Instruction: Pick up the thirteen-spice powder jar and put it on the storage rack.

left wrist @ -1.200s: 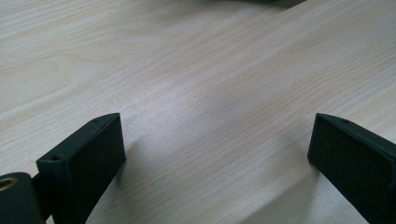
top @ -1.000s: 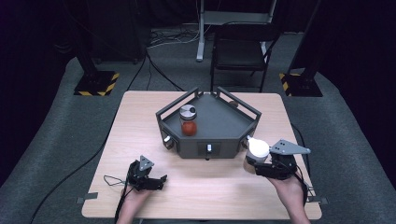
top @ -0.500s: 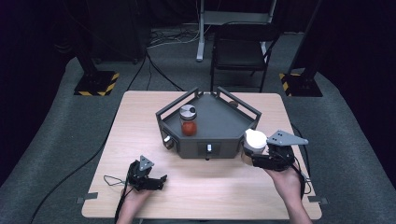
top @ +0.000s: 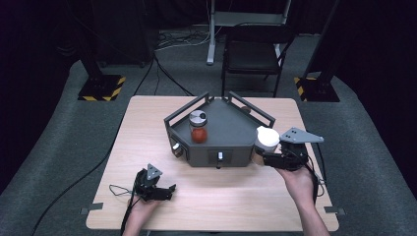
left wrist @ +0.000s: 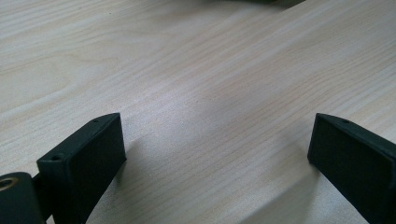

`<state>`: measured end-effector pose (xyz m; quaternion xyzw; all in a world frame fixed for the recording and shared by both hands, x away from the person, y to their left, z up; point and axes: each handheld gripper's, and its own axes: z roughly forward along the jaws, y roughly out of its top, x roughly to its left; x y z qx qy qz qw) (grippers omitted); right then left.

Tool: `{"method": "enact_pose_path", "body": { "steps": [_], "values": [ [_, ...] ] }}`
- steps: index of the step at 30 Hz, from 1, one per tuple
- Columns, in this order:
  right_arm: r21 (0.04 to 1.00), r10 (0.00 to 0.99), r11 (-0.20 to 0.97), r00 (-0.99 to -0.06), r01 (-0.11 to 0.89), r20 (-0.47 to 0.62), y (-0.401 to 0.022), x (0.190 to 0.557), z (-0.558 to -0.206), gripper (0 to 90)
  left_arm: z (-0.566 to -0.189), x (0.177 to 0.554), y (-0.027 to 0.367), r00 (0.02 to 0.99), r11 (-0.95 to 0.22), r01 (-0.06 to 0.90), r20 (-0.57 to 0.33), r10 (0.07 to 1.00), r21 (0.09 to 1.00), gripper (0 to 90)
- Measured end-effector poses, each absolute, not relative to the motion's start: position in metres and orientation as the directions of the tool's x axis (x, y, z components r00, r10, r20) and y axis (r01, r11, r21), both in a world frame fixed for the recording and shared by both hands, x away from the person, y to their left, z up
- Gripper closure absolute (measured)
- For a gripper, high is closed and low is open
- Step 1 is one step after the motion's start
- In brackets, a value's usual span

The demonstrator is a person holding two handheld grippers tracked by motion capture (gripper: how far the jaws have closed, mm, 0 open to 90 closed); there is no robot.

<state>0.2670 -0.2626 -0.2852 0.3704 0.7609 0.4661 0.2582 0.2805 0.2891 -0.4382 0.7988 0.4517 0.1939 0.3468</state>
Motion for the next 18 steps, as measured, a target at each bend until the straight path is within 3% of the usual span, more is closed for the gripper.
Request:
{"method": "enact_pose_path", "body": {
  "steps": [18],
  "values": [
    [0.919,0.827,0.254,-0.560,0.302,-0.044,-0.248,0.280,-0.277,29.7,-0.438,0.281,0.289,0.519,-0.353,0.586,-0.004,0.855,0.729,4.0]
  ]
}}
